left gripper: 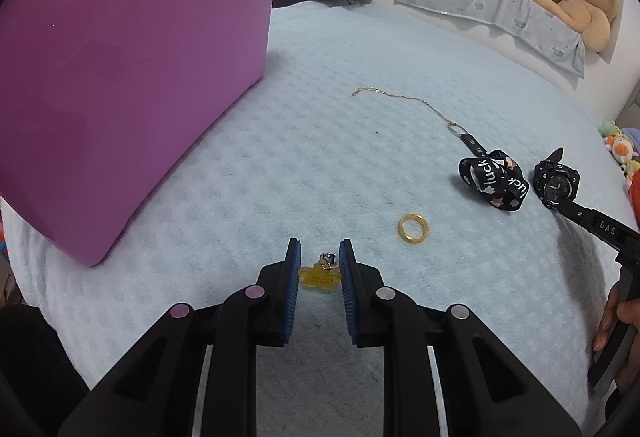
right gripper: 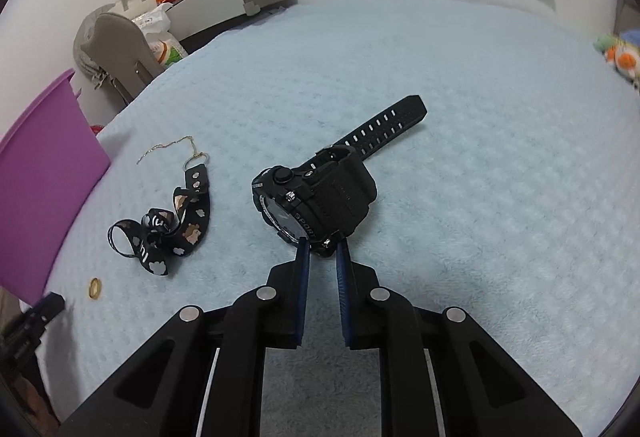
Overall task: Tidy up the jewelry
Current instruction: 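Close right tool on the black wristwatch while left tool grasps the yellow flower charm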
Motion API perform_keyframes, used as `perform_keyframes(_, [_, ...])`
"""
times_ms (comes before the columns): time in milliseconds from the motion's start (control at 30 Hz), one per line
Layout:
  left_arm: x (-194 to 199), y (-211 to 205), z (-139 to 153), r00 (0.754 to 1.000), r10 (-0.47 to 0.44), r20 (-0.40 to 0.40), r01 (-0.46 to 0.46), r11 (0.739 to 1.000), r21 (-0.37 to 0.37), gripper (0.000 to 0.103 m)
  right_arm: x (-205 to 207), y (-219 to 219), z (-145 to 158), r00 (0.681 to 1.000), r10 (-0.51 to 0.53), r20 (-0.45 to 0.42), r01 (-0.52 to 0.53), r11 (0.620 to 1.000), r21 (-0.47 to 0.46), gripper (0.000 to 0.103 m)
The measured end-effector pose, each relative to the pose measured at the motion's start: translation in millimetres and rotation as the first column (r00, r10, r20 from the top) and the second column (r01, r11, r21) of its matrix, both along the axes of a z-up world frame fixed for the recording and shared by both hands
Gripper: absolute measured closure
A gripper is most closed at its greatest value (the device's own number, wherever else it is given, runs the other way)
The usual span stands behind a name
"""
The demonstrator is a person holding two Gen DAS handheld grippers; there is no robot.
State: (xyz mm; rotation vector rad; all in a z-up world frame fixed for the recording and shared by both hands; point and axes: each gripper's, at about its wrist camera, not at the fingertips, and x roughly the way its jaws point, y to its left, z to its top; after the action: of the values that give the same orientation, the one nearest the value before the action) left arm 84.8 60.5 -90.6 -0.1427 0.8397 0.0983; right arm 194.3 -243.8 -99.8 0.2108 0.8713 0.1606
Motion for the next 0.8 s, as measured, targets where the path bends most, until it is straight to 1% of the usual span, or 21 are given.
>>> perform_keyframes(67, [0.0,0.4,-0.8,1.0,-0.001,-0.001,0.001,1.0,-0.001,0.083,2.9,-2.8,-1.1,1.0,-0.009,-0.022,0.009,0.999,0.035,0.071])
perform_keyframes(100, [0.0,0.8,-1.0,1.0,-0.001,-0.001,0.001,1.0,0.0,0.083,4.4,-3.5,-2.1,0.999,-0.012,-0.03,0.013,0.999,0.048,0.068])
perform_keyframes(167, [0.5,1.0,-1.6,1.0,-0.001,-0.002,0.001,1.0,0.001,0.083,5.9,-1.2,-3.1,0.999,-0.012,-0.036,0.014,0.998,0.064,0.055])
perform_keyframes(267, [0.8,2.6,-2.8,1.0,0.0,-0.004,0.0,1.0,0.0,0.083,8.9,5.0,-2.2,0.999,-0.027,-0.031,0.029,0.998,0.057,0.047])
perform_keyframes(367, [1.1,3.0,-4.0,1.0,0.001,-0.006,-0.001,1.0,-0.003,0.083,16.7,4.0,-3.8,0.996,-0.073,-0.047,0.077,0.993,0.09,0.046])
perform_keyframes(500, [0.6,3.3,-4.8,1.0,0.0,-0.007,0.0,1.0,-0.006,0.083,27.7,3.6,-4.9,0.991,-0.12,-0.059,0.125,0.988,0.088,0.044])
perform_keyframes(600, [1.0,4.3,-6.2,1.0,0.0,-0.012,0.0,1.0,-0.009,0.083,38.0,9.9,-4.6,0.987,-0.151,-0.058,0.153,0.988,0.029,0.039])
perform_keyframes(800, [2.8,5.9,-8.9,1.0,0.002,-0.019,-0.002,1.0,-0.015,0.083,56.5,20.7,-12.3,0.978,-0.199,-0.066,0.192,0.976,-0.1,0.035])
